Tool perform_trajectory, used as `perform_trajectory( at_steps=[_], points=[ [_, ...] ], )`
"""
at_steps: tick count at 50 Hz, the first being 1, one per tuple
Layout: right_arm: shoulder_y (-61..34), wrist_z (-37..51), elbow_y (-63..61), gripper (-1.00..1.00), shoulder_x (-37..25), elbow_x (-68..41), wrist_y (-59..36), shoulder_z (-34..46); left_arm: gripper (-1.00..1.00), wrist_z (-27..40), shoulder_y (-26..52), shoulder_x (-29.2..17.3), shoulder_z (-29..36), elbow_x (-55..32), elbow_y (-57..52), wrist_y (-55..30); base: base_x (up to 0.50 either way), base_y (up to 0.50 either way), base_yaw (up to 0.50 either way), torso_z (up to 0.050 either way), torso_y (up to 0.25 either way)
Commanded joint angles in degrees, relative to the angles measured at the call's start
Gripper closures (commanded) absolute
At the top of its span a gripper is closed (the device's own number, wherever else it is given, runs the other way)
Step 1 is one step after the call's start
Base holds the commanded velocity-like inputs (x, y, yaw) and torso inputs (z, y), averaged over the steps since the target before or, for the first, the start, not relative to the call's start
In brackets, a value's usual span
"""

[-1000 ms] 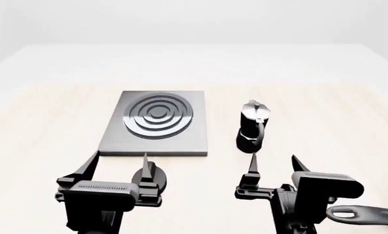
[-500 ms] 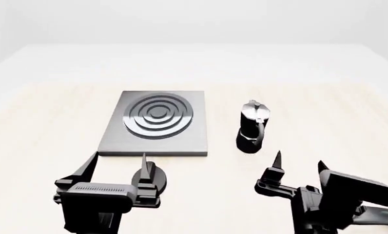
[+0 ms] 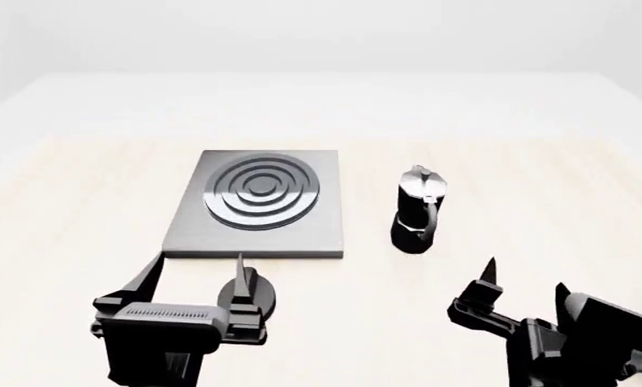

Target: Put the frying pan on the stove.

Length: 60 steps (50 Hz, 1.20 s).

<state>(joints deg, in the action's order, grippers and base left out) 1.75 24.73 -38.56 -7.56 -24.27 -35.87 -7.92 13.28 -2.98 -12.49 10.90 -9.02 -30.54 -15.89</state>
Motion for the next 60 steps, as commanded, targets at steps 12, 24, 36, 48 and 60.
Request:
perform_trajectory(
  at_steps=[12, 24, 36, 48, 60],
  points=[
    [-1.03, 6.28, -0.99, -1.00, 0.56, -1.11, -1.09, -3.05, -1.00, 1.12, -0.05, -1.36, 0.71, -0.96, 0.02, 0.34, 0.00, 0.00, 0.00, 0.000, 0.000],
    [-1.89, 16.22, -1.08, -1.00, 3.79, 1.50, 1.32, -8.02, -1.00, 1.35, -1.45, -1.86, 0.14, -2.24, 0.69, 2.60, 0.00, 0.00, 0.00, 0.000, 0.000],
    [-1.63, 19.93, 0.24, -1.00, 4.04, 2.81, 3.30, -7.81, -1.00, 1.80, -1.14, -2.28, 0.73, -2.49, 0.71, 2.51, 0.00, 0.00, 0.00, 0.000, 0.000],
    [-2.26, 26.23, 3.18, -1.00, 5.72, 7.02, 7.96, -5.52, -1.00, 2.19, -1.15, -2.72, 0.99, -2.93, 0.77, 2.75, 0.00, 0.00, 0.00, 0.000, 0.000],
    [-4.15, 32.62, 5.55, -1.00, 5.71, 7.78, 12.19, -2.48, -1.00, 2.46, -0.78, -2.88, 1.59, -3.13, 1.39, 3.12, 0.00, 0.00, 0.00, 0.000, 0.000]
  ],
)
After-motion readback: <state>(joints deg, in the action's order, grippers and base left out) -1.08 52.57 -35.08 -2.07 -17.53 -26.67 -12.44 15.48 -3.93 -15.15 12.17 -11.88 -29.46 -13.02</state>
